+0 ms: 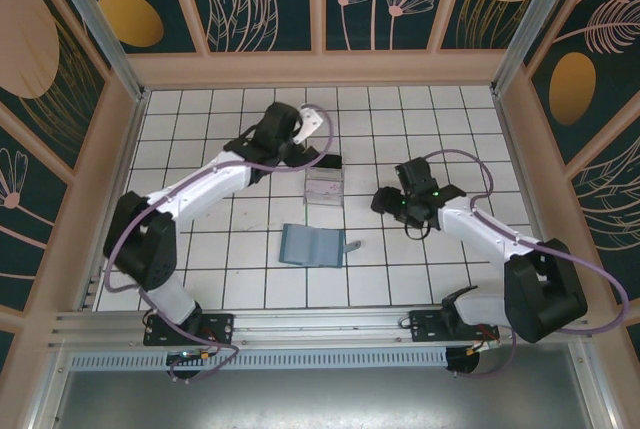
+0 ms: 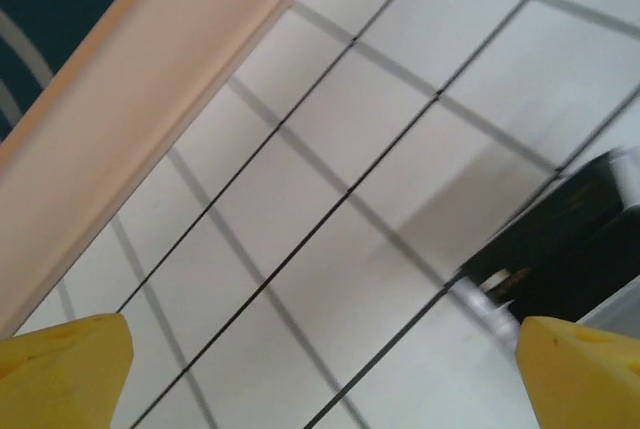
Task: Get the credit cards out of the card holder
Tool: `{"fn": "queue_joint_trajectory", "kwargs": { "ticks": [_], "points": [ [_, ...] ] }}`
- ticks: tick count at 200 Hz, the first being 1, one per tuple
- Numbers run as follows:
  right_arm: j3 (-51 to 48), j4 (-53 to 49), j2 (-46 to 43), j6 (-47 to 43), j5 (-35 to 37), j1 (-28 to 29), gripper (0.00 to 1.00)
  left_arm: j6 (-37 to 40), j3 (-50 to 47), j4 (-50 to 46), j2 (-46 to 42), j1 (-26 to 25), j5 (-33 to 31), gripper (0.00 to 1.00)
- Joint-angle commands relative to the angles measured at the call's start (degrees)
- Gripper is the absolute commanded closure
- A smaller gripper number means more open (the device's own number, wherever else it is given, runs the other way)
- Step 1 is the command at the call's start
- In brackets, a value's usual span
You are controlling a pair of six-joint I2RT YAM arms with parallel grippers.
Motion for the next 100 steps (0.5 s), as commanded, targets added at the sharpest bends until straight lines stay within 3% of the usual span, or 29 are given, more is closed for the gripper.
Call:
{"fn": "queue_joint_trajectory", "kwargs": {
  "ticks": [1,23,56,77,100],
  "points": [
    [1.98,1.89,1.89,-7.37,8.41,-4.43,0.01,-8.96,-9.06,14.07,-5.27,2.22,-9.40,0.01],
    [2.04,7.21,4.05,-12.07,11.78,-9.48,0.01,-14.62,-19.99,20.77,-10.27,5.95,-13.85,0.02],
    [0.47,19.03,7.53,-17.12,17.12,-16.77,0.02,-16.46,-35.52,35.29,-13.58,10.96,-23.93,0.02],
    [-1.97,28.23,9.12,-19.95,23.29,-19.82,0.03,-19.54,-42.78,42.24,-15.11,15.10,-25.16,0.02],
    [-6.73,42.53,10.95,-26.98,23.65,-21.18,0.02,-19.67,-48.90,50.90,-15.77,17.93,-24.13,0.01]
  ]
}}
